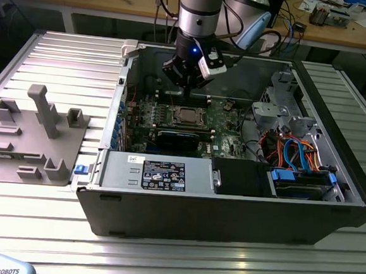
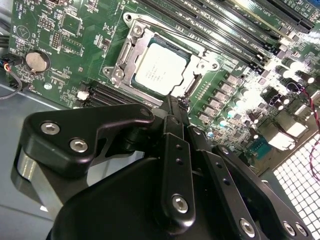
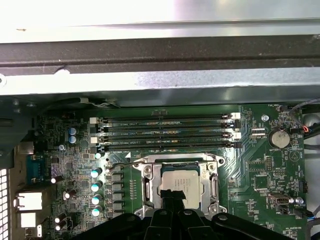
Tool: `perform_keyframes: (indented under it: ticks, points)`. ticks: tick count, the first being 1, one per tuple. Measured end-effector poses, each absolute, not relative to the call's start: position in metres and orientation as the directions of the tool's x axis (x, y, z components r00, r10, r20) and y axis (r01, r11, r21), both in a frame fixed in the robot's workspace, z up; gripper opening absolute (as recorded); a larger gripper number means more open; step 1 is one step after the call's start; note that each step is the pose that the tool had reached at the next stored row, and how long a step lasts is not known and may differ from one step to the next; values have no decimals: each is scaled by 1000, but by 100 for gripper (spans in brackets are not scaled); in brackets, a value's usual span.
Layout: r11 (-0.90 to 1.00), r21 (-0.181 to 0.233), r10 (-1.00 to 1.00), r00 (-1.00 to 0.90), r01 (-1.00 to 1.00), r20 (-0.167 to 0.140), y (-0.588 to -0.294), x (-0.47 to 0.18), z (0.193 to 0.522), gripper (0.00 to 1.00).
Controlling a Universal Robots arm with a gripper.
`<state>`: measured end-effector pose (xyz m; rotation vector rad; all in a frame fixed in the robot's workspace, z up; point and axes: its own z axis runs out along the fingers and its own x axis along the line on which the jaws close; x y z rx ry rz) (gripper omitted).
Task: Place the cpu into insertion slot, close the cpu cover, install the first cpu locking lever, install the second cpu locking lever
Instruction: 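Install the first cpu locking lever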
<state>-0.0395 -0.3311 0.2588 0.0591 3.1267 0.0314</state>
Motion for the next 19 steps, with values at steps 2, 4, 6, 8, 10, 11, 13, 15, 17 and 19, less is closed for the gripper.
perform_keyframes:
  ticks: [2,4,6,8,10,11,13,15,17,19]
  points:
    - [999,20,38,-999,38,-14,-331,-40,259,11]
    - [999,20,38,-999,38,-14,-331,-41,259,11]
    - [999,20,38,-999,38,-14,-331,-41,259,11]
    - [999,20,38,-999,38,-14,-331,-42,259,11]
    - [999,20,38,-999,38,-14,-331,-43,259,11]
    - [999,20,38,-999,38,-14,-331,-43,259,11]
    - [999,20,38,-999,38,-14,-331,-43,259,11]
    - [999,20,38,-999,38,-14,-331,-44,259,11]
    - [999,20,38,-999,38,-14,-331,-44,259,11]
    - [999,20,38,-999,38,-14,-331,-45,259,11]
